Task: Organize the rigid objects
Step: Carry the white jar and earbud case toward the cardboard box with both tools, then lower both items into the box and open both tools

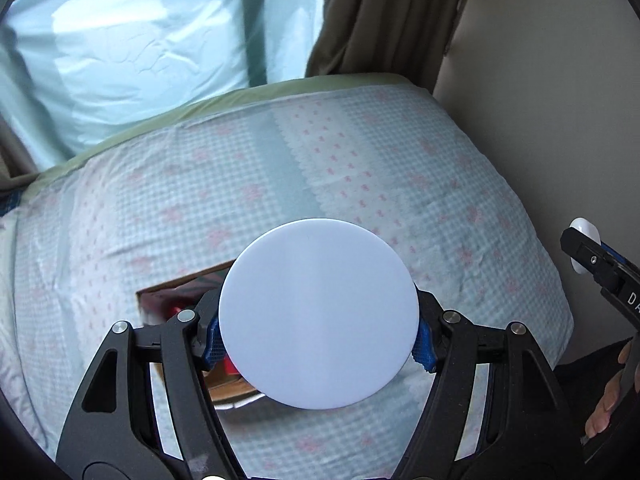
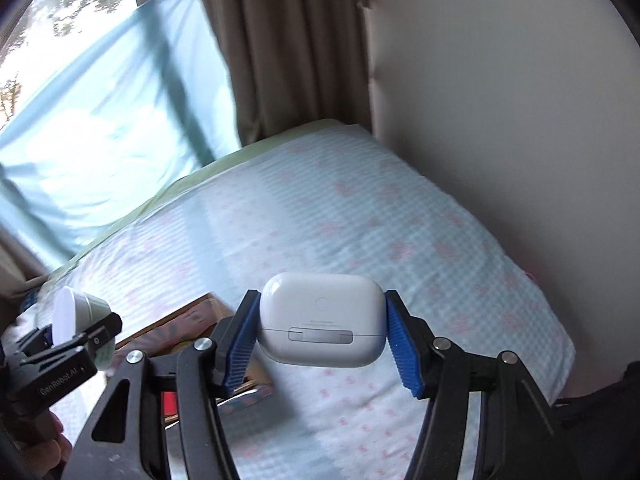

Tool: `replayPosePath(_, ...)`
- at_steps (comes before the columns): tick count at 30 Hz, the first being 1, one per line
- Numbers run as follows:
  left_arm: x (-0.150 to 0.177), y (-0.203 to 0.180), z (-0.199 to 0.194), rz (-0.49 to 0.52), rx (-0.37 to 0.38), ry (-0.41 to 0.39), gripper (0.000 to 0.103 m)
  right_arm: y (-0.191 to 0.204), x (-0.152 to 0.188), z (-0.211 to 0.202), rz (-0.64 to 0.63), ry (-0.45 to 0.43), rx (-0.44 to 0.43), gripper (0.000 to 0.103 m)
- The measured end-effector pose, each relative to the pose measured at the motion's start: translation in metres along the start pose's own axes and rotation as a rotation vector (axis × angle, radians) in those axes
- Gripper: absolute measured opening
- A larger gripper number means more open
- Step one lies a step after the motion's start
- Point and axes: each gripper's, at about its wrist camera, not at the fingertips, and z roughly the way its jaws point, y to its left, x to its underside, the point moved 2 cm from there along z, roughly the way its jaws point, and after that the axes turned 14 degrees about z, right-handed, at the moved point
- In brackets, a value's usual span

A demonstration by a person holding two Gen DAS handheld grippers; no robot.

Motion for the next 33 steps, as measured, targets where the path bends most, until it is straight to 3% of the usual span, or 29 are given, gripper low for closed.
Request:
replayPosePath(6,0.045,0.057,-0.007,-0.109,-0.064,0.034,0.067,0.054,0.026,0.012,-0.103,0.071,-0.079,0.056)
replayPosePath(15,0.091,0.099,0.032,-0.208,-0.081,0.119,0.067,0.110,0.057,0.066,-0.218,0.187,-0.155,0.056)
replayPosePath(19,0.098,0.099,0.059,-0.212,-0.061,0.156,0.067,0.125,0.066,0.096,-0.258,0.253,-0.178,0.056)
replayPosePath(33,0.105,0.059,0.165,-0.077,0.020,0.279,0.067,0.152,0.093,0.221,-0.480,0.415,-0.181,0.056)
